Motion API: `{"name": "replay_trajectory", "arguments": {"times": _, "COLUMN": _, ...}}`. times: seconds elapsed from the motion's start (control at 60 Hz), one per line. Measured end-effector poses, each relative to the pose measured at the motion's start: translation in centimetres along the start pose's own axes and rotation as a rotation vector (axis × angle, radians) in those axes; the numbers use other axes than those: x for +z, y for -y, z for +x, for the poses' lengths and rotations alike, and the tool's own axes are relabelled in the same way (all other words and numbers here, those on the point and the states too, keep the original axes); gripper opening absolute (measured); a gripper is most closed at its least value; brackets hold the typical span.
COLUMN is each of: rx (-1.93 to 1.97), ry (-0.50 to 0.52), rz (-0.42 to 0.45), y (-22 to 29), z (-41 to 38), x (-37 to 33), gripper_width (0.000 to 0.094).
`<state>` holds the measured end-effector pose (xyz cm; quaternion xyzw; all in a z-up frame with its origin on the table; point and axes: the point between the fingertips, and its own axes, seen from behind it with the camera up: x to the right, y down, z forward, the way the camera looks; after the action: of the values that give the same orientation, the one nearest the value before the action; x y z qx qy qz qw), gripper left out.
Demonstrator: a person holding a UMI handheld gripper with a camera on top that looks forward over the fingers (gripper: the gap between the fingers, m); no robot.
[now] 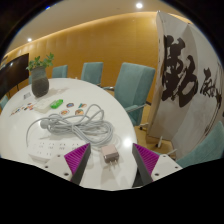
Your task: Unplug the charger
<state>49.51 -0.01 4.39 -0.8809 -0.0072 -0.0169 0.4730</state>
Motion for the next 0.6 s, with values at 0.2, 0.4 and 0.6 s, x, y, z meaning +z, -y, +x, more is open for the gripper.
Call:
{"name": "replay_trajectory", "arguments": {"times": 0.2, "rx": -0.014, "ry": -0.03, "rz": 0.049, "y": 2.0, "z": -2.3, "x": -9.2, "gripper_width": 0.0872}}
{"name": "replay_trajectory", "arguments": {"times": 0.4, "rx": -0.026, "ry": -0.095, "rz": 0.092, "y": 1.7, "z": -6.1, "x": -21.1, "gripper_width": 0.087}}
{"name": "replay_trajectory", "arguments": {"times": 0.6, "rx": -0.069, "ry": -0.145, "rz": 0.077, "y": -0.8, "z": -9.7, "x": -31.0, "gripper_width": 0.0872}}
